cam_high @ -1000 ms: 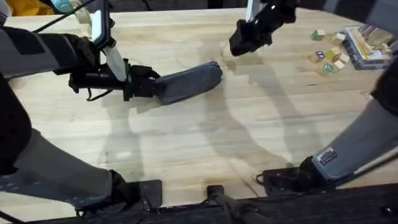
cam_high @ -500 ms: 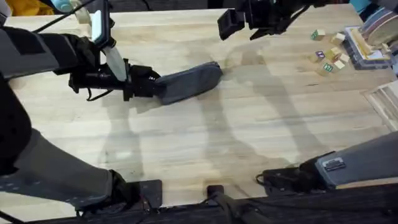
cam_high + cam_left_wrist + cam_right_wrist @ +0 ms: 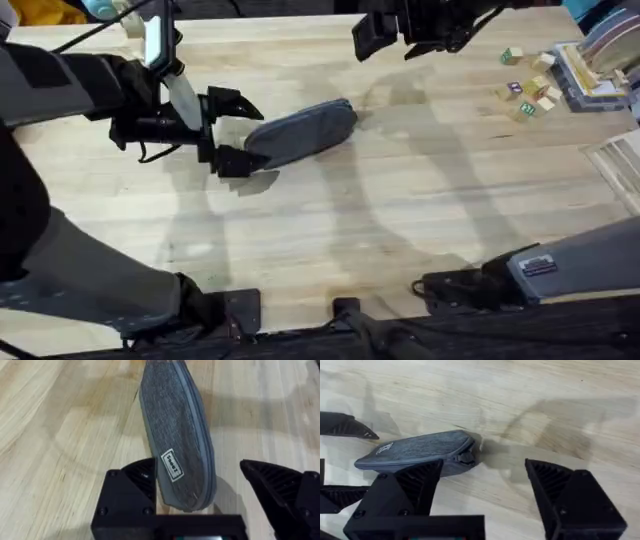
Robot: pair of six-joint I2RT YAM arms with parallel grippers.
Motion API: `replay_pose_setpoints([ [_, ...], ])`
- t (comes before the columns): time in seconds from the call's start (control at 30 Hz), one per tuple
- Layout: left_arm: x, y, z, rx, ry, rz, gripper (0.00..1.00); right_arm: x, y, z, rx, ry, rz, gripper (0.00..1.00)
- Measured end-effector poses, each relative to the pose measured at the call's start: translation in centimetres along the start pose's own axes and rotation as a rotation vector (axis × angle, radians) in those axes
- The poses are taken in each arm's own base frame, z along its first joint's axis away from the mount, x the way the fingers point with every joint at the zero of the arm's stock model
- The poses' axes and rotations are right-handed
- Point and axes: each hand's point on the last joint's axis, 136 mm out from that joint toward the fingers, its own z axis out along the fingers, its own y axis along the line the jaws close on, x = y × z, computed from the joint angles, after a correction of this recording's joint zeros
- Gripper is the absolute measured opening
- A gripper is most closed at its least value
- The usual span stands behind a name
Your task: Unzip the bag, pick up the pens from the table one at a time and place them inside, then zip the bag closed.
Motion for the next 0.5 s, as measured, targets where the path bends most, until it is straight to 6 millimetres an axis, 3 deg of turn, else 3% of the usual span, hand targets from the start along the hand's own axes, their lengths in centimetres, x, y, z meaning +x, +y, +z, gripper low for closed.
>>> replay_pose_setpoints([
  [0.5,0.36,0.07,-0.02,-0.002,0.023,0.005,0.998,0.01,0.0,0.0,0.0,0.0,-0.074,0.998],
])
